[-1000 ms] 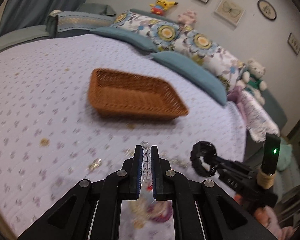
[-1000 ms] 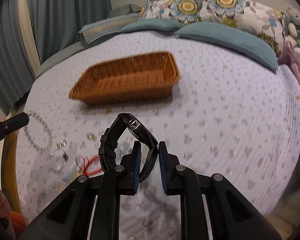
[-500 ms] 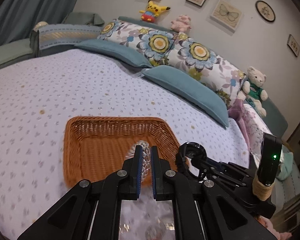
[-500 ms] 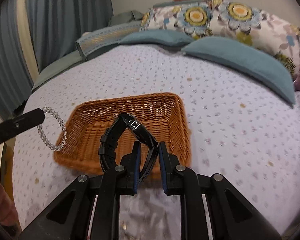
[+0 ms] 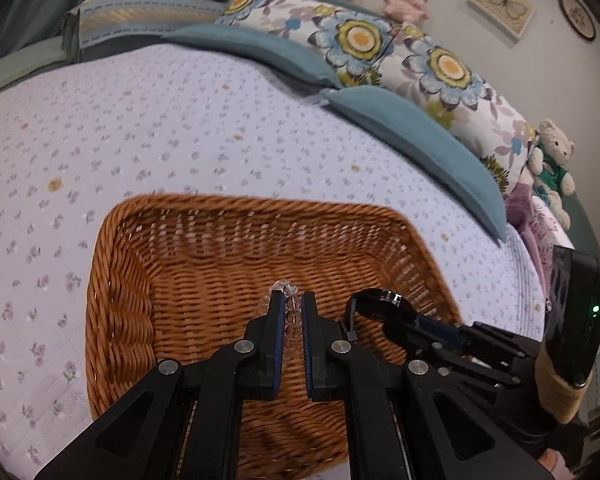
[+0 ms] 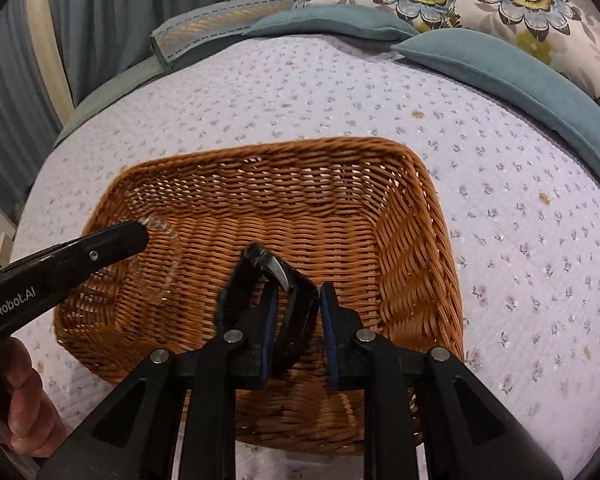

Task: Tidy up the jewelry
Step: 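Carry watch and bracelet into the wicker basket and open both tools, then grasp the silver key with the right tool while the left tool grasps the heart-charm hoop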

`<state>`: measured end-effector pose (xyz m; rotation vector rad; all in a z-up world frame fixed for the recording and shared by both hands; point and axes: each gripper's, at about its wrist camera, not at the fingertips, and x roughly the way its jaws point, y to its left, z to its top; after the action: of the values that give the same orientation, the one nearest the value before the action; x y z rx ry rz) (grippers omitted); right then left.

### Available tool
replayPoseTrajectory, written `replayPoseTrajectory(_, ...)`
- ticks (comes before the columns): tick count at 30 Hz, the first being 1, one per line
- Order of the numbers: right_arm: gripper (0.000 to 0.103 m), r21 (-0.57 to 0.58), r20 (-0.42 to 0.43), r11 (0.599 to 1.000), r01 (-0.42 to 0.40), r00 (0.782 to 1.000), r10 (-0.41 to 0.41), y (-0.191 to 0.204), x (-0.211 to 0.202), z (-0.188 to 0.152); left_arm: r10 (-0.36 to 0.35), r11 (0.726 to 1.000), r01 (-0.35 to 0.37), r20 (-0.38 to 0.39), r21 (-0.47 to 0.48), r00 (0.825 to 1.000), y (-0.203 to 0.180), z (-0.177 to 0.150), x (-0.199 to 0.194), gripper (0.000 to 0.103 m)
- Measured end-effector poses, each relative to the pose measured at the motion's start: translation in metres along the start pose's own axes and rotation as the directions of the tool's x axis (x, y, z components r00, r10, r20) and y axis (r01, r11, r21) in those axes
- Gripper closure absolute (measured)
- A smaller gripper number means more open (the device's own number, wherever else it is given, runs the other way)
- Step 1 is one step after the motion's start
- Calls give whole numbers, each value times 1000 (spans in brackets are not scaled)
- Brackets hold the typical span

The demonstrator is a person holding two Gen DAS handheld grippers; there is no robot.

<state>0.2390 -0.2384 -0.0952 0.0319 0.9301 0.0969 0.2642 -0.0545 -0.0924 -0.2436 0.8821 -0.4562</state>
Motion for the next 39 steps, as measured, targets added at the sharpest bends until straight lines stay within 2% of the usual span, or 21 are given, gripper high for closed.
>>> replayPoseTrajectory(5,77,-20,29,1000,2,1000,-1,3,-7,-1,17,999,-18,-23,-37,1000,13,-3,6,95)
replayPoseTrajectory(7,76,-25,43,1000,-8,999,9,4,-13,-1,12,999,-14,-39,-52,999,18,-5,3,91)
replayPoseTrajectory(8,76,-27,49,1000,-11,999,13,3,-16,-1,17,998,-19,-42,-58,999,20,-5,0,83)
replayPoseTrajectory(9,76,-27,55,1000,-11,998,13,2,-19,0,22,998,-25,-38,-60,999,22,-5,-3,70)
replayPoseTrajectory(11,76,-19,67,1000,-18,998,19,0,-26,0,34,997,-35,-12,-64,999,24,-4,-15,59)
replayPoseTrajectory(19,75,21,115,998,-55,992,52,-8,-70,-10,31,998,-29,48,-51,998,14,-6,-77,58)
replayPoseTrajectory(23,75,24,130,996,-91,988,87,-3,-99,-22,45,998,-41,86,-52,995,7,-21,-121,58)
replayPoseTrajectory(27,59,8,142,992,-124,982,121,3,-131,-51,57,996,-48,123,-69,991,6,-52,-162,58)
replayPoseTrajectory(31,59,-23,108,993,-112,988,114,7,-150,-87,49,995,-36,144,-96,988,1,-88,-194,58)
replayPoseTrajectory(39,59,-26,72,995,-95,993,97,-3,-167,-138,102,976,-66,167,-210,981,18,-152,-233,58)
